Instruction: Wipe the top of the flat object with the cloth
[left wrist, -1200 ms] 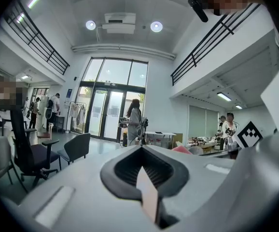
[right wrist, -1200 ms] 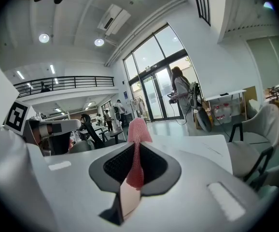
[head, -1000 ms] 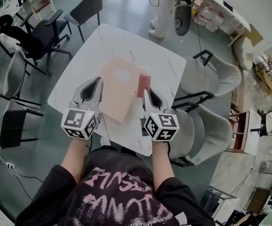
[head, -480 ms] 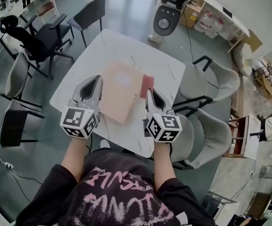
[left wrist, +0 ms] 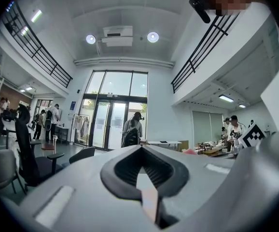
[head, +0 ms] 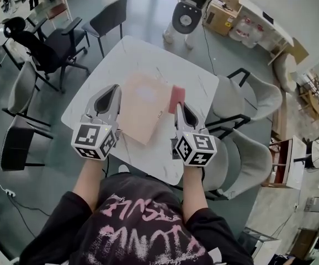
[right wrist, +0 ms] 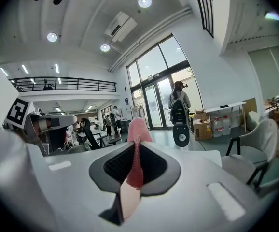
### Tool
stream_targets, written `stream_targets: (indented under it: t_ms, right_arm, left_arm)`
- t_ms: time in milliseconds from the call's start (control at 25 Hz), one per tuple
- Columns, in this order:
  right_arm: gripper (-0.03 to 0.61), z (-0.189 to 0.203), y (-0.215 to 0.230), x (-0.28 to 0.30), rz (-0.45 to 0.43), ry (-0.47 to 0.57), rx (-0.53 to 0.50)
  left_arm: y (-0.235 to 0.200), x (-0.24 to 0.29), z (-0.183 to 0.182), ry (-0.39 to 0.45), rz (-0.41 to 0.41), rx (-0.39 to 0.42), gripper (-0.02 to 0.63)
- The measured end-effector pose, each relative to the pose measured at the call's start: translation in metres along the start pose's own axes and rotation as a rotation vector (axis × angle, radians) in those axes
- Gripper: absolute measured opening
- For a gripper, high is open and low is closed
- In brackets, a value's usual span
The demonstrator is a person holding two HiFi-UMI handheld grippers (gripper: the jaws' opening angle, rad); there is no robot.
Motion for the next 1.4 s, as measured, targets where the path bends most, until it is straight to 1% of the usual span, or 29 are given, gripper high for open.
stream_targets:
  t_ms: [440,760,1400]
  right_arm:
    - [0.048,-0.001,-0.002,0.001,0.015,0.007,-0.014]
    - [0.046,0.001,-0.005,0.004,0.005,0.011,-0.033]
    - [0.046,0.0,-0.009,0.008,0.0,0.005,-0.034]
  left_arm:
    - [-0.006,-0.003,0.001,0.005,-0.006,0.004,0.0]
    - [-0.008,-0.002,0.006,0.007,0.004,0.0,0.0]
    - [-0.011,-0.002,0.006,0.011,0.022,0.001,0.0]
Point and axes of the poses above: the fingertips, and each gripper's own axes: x forward along the fingers, y to its right, z out of its underside, the point moved 10 cm from there along -x, backward along the fingers, and after that the axes turned 12 degrees about z, right-handed, at the moved point
